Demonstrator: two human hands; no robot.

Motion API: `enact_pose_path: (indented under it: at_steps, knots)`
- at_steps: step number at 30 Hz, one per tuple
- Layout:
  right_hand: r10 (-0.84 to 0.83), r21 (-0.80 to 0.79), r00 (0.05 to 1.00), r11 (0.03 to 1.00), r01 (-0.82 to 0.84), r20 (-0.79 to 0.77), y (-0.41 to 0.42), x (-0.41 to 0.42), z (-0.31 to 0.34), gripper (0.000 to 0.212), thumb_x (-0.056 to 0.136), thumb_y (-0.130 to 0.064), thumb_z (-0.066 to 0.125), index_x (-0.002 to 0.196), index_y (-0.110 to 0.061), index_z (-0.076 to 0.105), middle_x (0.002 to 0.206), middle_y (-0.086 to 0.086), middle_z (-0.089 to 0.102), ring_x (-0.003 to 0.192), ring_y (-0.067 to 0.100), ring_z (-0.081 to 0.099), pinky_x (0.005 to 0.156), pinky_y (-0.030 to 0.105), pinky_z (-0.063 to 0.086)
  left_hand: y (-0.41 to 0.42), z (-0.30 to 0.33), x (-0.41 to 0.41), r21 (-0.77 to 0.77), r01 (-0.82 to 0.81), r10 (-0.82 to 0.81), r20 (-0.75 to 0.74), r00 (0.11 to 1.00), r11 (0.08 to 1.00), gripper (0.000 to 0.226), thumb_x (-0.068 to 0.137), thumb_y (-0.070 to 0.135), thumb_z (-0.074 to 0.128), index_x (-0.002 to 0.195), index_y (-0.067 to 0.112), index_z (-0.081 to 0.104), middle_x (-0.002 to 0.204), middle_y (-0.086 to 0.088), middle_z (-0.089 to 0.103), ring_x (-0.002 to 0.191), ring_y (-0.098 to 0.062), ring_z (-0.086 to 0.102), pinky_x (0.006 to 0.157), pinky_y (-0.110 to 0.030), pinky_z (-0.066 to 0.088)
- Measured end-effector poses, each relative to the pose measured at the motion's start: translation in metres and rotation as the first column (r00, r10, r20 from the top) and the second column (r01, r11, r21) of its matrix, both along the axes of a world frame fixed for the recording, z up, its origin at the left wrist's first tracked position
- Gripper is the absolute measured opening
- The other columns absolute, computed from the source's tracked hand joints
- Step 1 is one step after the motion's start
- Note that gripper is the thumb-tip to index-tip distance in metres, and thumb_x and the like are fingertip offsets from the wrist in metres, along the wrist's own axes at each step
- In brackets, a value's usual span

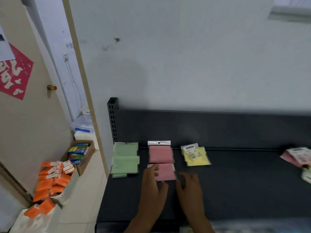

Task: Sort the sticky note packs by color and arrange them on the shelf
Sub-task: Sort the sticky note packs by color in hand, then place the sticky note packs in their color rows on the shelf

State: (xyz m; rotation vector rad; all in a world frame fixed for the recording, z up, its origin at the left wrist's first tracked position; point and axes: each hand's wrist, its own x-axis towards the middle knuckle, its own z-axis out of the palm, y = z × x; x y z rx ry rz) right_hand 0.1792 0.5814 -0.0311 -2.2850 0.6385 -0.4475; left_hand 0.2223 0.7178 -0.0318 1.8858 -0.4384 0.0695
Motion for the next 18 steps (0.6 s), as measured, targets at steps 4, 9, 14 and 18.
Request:
enact_pose_path:
  at_steps: [4,9,14,18]
  knots:
    - [-0.083,-0.049,0.996,0.995,0.083,0.014,-0.022,-0.034,0.004,0.025,0.097,-0.02,0.062,0.121,-0.022,0.062,0.122,-0.002,0.047,0.073,0.002,0.05,0.07,0.012,0.038,-0.031,0.0,-0.019,-0.055,0.067,-0.062,0.079,0.995,0.996,0.049,0.093,0.008,0.06,0.131,0.035,0.045,0.125,0.021,0.044,0.116,-0.006,0.049,0.094,-0.013,0.041]
    - [-0.282,-0.056,0.959,0.957,0.284,0.034,-0.067,-0.097,0.007,0.027,0.095,-0.015,0.064,0.122,-0.017,0.064,0.122,0.004,0.051,0.076,0.006,0.049,0.079,0.02,0.04,-0.086,-0.003,-0.058,-0.053,0.284,-0.279,0.09,0.956,0.957,0.042,0.094,0.018,0.057,0.132,0.035,0.048,0.127,0.021,0.042,0.12,-0.003,0.047,0.099,-0.021,0.043]
    - [-0.369,-0.051,0.925,0.926,0.374,0.086,-0.092,-0.133,0.003,0.031,0.092,-0.011,0.067,0.122,-0.018,0.065,0.12,0.003,0.057,0.08,0.006,0.056,0.074,0.012,0.042,-0.126,-0.005,-0.083,0.055,0.441,-0.444,0.161,0.881,0.896,0.039,0.095,0.025,0.054,0.131,0.038,0.045,0.129,0.025,0.036,0.124,0.0,0.044,0.102,-0.018,0.039]
    - [-0.388,-0.022,0.915,0.919,0.393,0.111,-0.105,-0.143,-0.001,0.03,0.09,-0.01,0.068,0.119,-0.018,0.067,0.116,-0.003,0.06,0.097,0.007,0.058,0.079,0.003,0.037,-0.152,-0.004,-0.096,0.132,0.498,-0.515,0.189,0.836,0.857,0.038,0.093,0.033,0.048,0.13,0.039,0.046,0.129,0.03,0.034,0.125,0.0,0.044,0.102,-0.016,0.039]
